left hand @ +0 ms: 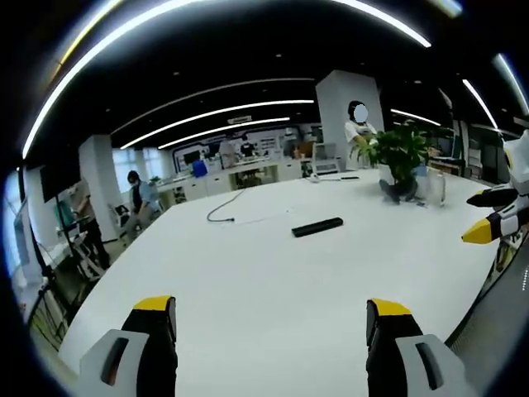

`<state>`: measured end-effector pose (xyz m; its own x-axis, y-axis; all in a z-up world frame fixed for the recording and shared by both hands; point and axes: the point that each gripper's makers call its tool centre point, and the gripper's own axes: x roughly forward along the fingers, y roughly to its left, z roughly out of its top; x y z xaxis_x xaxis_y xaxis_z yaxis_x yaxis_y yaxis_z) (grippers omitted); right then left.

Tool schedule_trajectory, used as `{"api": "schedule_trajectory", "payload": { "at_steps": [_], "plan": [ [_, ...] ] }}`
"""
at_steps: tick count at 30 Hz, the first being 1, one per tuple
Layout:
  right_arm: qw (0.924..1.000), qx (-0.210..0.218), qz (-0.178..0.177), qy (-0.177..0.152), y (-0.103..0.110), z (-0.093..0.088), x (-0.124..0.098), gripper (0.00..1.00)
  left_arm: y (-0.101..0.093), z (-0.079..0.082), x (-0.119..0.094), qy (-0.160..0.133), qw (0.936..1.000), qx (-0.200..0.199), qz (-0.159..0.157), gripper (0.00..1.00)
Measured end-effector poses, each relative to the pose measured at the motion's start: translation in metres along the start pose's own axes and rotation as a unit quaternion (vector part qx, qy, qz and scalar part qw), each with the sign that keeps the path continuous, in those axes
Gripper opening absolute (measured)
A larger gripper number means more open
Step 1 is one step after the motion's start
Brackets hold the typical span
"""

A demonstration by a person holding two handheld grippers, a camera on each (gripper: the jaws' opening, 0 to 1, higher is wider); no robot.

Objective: Press the specified remote control buttons in sequence, fully releasing each button before pressing the next.

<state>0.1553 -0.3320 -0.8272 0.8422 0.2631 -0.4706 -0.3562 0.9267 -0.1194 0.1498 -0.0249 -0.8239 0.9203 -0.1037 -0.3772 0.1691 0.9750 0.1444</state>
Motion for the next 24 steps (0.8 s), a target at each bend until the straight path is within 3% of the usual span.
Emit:
{"api": "schedule_trajectory", "payload": {
  "at_steps": [24],
  "plan": [
    [1.0000,-0.001,0.002,0.000,0.0011,0.0005,0.0001,0.88,0.0010,0.0011,-0.0004,-0.002,1.0000,-0.001,0.002,0.99]
  ]
}}
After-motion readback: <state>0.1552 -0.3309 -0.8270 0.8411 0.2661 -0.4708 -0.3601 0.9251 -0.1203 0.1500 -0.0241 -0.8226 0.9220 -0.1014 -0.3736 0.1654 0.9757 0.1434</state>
